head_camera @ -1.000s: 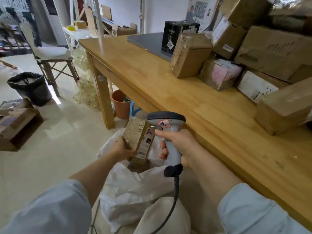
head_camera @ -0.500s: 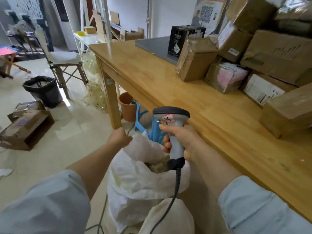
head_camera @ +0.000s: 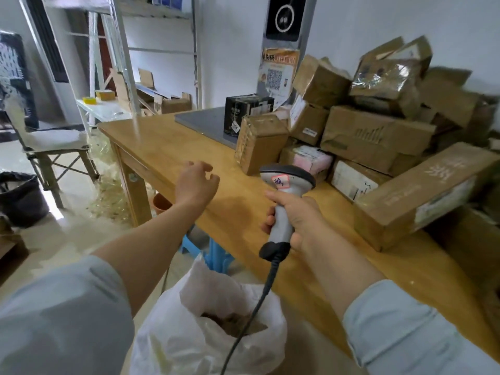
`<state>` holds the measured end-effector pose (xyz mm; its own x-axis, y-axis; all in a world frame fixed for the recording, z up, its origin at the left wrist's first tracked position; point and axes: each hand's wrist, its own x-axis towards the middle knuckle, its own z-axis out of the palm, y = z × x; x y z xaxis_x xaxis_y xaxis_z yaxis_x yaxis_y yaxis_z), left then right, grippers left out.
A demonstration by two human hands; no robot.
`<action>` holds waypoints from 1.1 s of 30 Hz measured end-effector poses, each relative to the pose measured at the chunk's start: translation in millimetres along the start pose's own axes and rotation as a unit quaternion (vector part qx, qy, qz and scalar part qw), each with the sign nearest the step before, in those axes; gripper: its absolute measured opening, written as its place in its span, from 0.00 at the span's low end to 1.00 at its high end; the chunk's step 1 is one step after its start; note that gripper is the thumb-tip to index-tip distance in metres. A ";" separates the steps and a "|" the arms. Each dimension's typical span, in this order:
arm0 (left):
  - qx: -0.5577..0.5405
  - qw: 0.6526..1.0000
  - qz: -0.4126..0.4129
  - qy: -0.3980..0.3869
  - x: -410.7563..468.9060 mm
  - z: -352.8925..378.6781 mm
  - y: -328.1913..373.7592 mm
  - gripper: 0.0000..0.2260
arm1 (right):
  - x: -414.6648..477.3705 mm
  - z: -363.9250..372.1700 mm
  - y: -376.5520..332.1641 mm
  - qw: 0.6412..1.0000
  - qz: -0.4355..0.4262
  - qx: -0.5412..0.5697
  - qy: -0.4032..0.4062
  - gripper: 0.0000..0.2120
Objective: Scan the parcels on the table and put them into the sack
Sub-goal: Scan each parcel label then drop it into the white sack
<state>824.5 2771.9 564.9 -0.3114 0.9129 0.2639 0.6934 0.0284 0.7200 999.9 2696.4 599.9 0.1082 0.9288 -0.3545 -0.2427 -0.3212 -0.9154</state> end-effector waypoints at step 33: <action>-0.066 0.992 0.069 -0.080 16.2 -20.5 17.0 0.30 | 75.1 -36.9 -23.5 0.999 -0.003 0.007 0.038 0.09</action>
<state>818.0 2778.8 594.5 -0.1060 0.9575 0.2682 0.6276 -0.1448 0.7649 1049.4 2766.9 587.8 0.1827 0.9138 -0.3626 -0.2549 -0.3122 -0.9152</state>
